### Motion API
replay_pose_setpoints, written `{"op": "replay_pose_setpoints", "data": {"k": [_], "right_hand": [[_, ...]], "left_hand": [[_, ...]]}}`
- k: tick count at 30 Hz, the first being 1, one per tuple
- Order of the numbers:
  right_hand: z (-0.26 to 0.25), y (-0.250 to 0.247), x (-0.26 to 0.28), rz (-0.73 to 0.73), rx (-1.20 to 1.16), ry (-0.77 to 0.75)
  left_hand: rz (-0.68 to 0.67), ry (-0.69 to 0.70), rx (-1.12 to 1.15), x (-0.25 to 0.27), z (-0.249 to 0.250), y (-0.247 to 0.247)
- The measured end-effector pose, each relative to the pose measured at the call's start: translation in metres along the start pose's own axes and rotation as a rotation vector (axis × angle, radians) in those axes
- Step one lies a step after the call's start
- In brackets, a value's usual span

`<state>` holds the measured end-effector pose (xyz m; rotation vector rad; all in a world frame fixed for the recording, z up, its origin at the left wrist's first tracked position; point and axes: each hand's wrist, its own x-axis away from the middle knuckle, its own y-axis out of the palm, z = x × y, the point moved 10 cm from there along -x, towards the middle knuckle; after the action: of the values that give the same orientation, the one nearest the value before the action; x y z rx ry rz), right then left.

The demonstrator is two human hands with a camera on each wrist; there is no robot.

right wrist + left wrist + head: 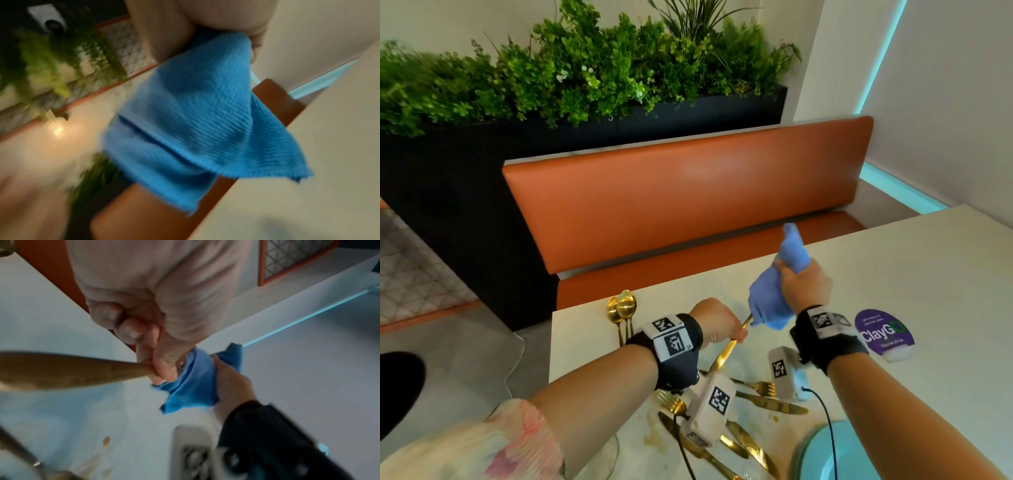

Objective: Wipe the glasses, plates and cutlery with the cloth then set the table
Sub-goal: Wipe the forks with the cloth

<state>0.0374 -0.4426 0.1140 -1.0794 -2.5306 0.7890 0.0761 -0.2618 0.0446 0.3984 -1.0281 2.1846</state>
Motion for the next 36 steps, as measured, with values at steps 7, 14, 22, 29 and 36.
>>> {"op": "replay_pose_setpoints", "data": {"k": [7,14,22,29,36], "right_hand": [[0.037,0.029,0.014,-0.273,-0.267,0.184],[0.015,0.076,0.040,-0.445,-0.424,0.187],[-0.002,0.044,0.006,-0.276,-0.626,0.217],[0.006,0.064,0.028,-0.343,-0.486,0.227],[0.020,0.077,0.045,-0.488,-0.325,0.158]], "left_hand": [[0.181,-0.009,0.198,-0.004,-0.009,-0.029],[0.253,0.159,0.046,0.008,0.027,-0.028],[0.032,0.077,0.220,0.010,0.010,-0.012],[0.113,0.168,0.049,0.019,0.028,-0.014],[0.121,0.154,-0.120,0.005,0.017,-0.009]]}}
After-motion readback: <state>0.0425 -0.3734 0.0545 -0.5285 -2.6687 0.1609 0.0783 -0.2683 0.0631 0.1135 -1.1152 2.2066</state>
